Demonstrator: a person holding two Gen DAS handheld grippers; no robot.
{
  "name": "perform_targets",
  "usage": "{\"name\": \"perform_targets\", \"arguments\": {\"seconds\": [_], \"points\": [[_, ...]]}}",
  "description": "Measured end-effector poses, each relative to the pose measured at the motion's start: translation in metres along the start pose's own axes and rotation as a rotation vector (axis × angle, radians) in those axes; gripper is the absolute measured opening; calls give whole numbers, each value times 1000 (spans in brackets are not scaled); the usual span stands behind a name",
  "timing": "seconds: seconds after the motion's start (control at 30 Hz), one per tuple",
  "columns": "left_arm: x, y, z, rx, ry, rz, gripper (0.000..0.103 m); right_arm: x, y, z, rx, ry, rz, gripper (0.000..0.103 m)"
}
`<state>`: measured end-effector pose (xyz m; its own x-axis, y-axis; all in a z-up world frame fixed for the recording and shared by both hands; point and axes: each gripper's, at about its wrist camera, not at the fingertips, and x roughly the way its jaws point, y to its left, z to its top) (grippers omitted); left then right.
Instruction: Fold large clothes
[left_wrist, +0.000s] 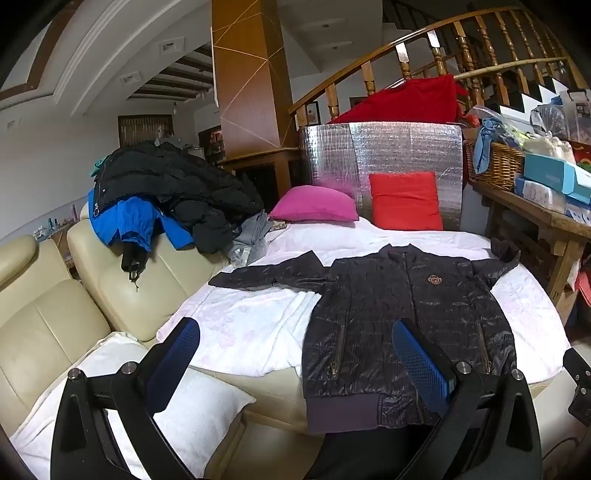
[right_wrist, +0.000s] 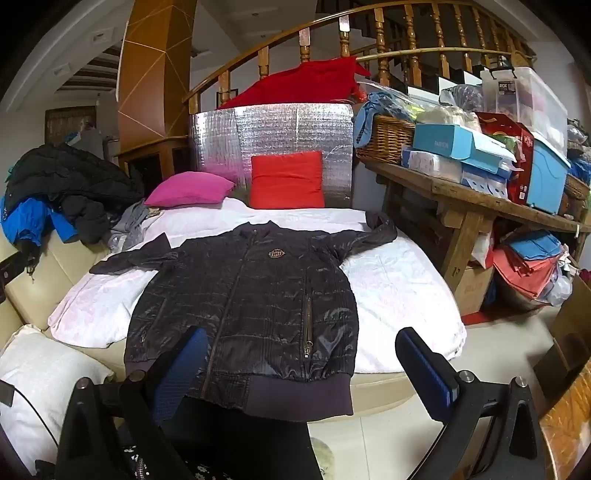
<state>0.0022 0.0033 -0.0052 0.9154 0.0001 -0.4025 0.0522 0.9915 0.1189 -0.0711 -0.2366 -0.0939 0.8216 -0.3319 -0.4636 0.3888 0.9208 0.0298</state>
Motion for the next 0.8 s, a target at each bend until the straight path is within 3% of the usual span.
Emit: {"name": "perform_targets", "arguments": {"seconds": [0.17, 0.33, 0.43, 0.8], "points": [[3, 0, 0, 4, 13, -11, 103, 4, 2, -5, -9, 19, -9, 103], [18, -6, -6, 27, 84, -31, 103, 19, 4, -7, -18, 93, -4, 103], [24, -9, -10, 35, 116, -40, 103, 14, 2, -4, -21, 90, -10, 103], [31, -15, -14, 60, 149, -42, 103, 29, 3, -13, -12, 136, -19, 103]]}}
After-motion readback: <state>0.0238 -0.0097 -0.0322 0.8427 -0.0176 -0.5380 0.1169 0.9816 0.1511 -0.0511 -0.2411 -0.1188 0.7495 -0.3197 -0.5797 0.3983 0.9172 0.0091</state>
